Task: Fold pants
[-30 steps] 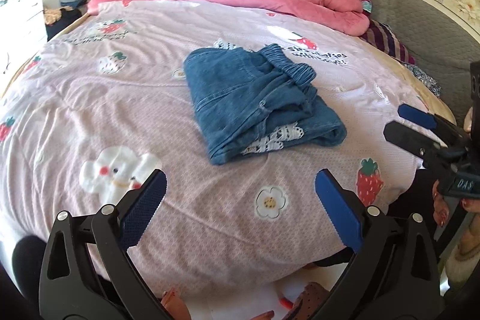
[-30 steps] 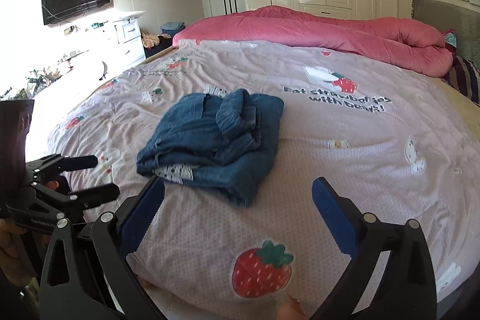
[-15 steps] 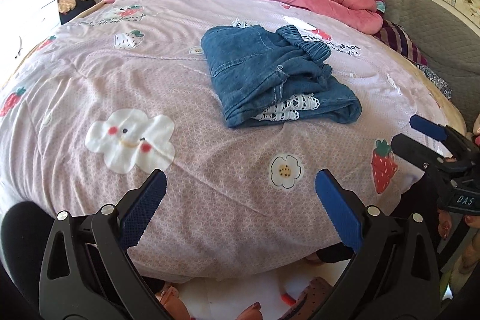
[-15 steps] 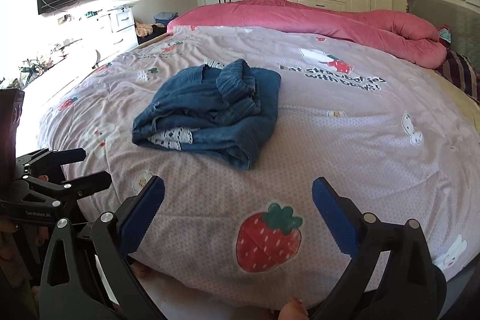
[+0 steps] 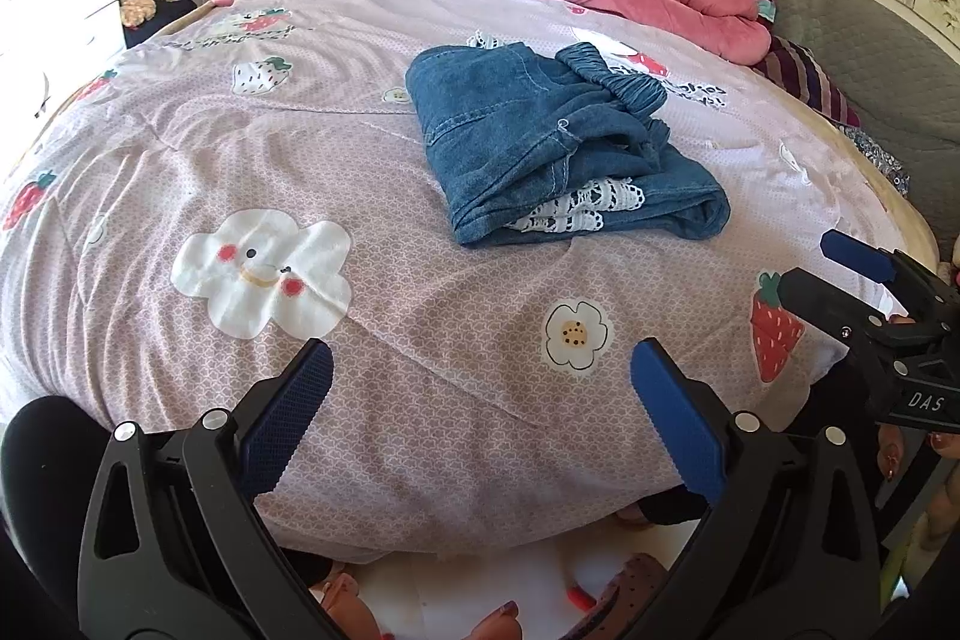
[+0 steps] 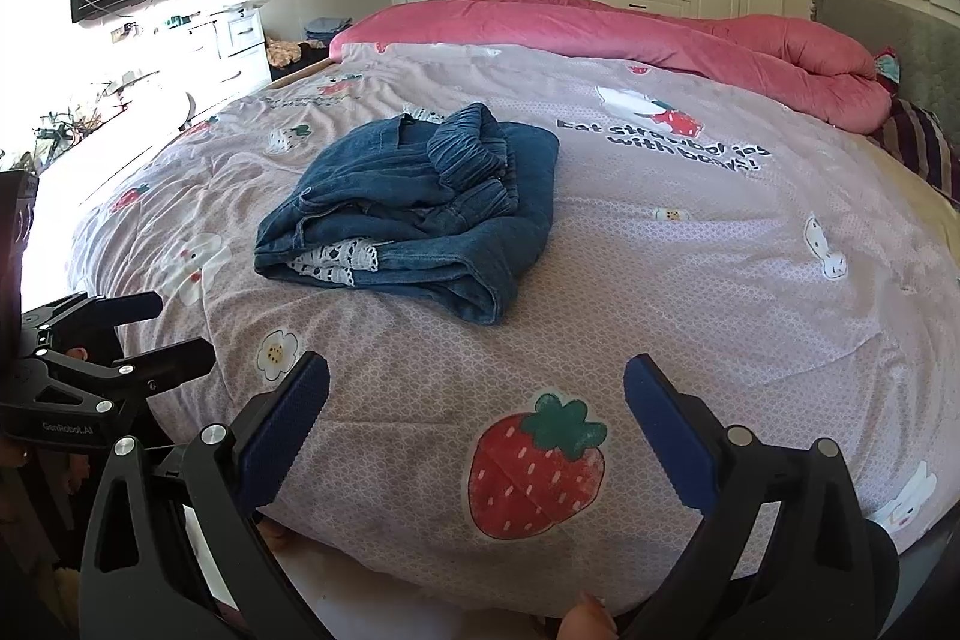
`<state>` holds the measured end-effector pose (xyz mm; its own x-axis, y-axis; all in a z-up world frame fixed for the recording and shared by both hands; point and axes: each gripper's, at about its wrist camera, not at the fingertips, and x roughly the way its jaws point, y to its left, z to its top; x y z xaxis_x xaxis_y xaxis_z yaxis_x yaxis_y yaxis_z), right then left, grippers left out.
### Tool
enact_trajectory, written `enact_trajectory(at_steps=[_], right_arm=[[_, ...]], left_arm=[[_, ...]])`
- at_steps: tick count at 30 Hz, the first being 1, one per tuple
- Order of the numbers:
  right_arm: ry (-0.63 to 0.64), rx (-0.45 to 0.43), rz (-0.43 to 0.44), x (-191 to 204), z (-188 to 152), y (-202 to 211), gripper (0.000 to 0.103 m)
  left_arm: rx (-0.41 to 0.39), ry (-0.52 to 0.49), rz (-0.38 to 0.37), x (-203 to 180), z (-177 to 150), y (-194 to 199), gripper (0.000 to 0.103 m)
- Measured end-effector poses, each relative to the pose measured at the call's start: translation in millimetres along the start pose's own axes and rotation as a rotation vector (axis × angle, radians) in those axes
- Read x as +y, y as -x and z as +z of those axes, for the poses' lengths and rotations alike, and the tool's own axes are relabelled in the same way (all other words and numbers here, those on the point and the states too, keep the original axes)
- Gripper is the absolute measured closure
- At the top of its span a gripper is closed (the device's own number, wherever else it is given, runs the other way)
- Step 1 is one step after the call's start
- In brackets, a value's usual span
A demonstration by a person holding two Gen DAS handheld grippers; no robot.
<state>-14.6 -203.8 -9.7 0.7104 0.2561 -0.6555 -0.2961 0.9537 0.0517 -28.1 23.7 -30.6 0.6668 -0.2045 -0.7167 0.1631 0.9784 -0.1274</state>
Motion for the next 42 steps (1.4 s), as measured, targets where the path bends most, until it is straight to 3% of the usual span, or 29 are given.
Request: enact_trajectory(at_steps=[42], right_arm=[[-0.004, 0.002, -0.011, -0.6, -0.5, -0.3, 0.005]], left_arm=[[-0.01, -0.01, 0.053, -4.8, 1.3, 3.3, 0.009]])
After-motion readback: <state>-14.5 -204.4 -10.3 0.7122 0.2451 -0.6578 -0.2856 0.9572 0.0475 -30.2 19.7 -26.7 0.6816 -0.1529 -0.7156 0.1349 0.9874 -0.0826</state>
